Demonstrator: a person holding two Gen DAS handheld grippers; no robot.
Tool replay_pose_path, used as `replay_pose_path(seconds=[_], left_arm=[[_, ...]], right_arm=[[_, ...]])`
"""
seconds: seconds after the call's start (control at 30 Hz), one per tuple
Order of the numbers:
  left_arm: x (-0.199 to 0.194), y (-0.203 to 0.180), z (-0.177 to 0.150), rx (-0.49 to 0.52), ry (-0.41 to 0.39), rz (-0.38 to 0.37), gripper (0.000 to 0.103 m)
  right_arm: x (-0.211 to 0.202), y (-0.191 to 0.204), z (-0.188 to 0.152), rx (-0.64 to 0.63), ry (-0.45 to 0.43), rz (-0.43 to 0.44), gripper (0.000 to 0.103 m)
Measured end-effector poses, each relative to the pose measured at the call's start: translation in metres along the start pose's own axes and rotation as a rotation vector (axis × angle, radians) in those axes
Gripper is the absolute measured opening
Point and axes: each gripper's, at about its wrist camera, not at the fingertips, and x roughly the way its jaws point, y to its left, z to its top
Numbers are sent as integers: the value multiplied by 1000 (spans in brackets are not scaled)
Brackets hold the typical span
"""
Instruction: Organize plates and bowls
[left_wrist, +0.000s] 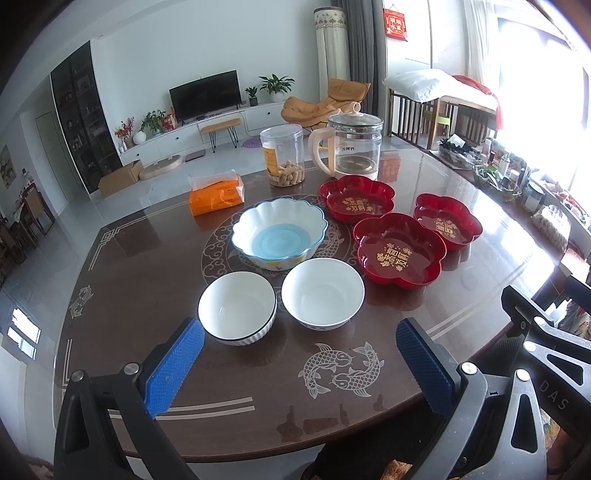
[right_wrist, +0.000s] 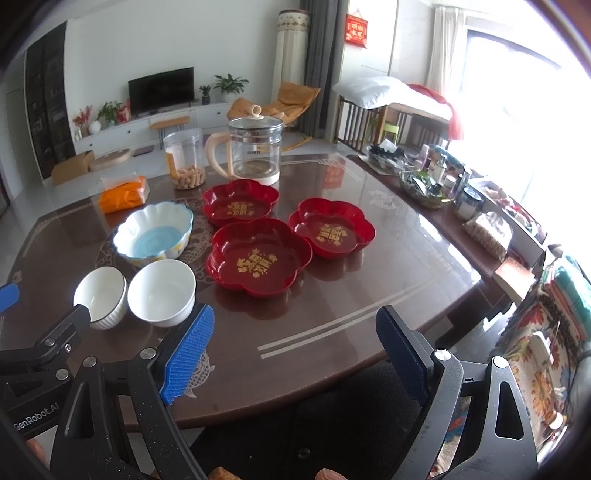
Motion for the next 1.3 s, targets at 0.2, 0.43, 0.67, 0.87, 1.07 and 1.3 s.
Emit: replay_pose_path(seconds=[0.2, 0.43, 0.67, 0.87, 1.07, 1.3], left_arm=[[1, 2, -3, -8, 4, -1, 103], [5, 4, -5, -12, 15, -1, 103], [7, 6, -5, -17, 19, 0, 103], [15, 10, -8, -33, 50, -15, 103], [17, 5, -7, -27, 59, -42, 103], [14, -6, 1, 15, 12, -85, 103]], right_arm=[[-1, 5, -3, -8, 5, -1, 92], [1, 8, -3, -21, 14, -3, 92], [1, 9, -4, -28, 19, -2, 92], [1, 6, -4, -14, 10, -10, 92], [-2, -9, -4, 36, -8, -17, 92], [-13, -21, 2, 43, -85, -47, 91]])
